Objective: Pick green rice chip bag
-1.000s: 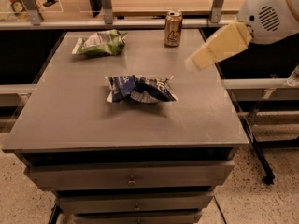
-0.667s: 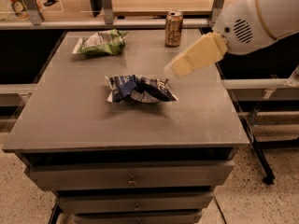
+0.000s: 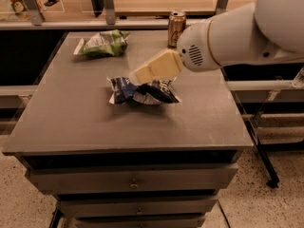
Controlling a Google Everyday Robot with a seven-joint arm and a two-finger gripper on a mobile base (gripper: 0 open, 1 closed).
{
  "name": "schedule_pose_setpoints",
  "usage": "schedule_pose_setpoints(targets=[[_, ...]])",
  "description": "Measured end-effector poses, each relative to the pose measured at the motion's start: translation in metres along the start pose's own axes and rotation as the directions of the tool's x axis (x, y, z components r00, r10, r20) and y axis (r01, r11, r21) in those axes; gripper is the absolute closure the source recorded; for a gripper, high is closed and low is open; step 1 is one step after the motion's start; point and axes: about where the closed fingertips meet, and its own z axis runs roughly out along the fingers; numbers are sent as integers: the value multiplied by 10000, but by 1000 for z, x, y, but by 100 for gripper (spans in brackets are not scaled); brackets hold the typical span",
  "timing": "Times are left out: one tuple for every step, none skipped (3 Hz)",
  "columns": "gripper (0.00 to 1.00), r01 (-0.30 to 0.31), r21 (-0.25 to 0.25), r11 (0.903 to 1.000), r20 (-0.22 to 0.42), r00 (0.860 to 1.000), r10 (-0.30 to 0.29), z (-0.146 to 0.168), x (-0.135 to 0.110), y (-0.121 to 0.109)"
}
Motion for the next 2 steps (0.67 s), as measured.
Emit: schedule_pose_setpoints(targets=[[0,41,467,9989,483,9988,-64,-1,-14,-9],[0,42,467,9989,483,9988,-65,-1,-14,-9]])
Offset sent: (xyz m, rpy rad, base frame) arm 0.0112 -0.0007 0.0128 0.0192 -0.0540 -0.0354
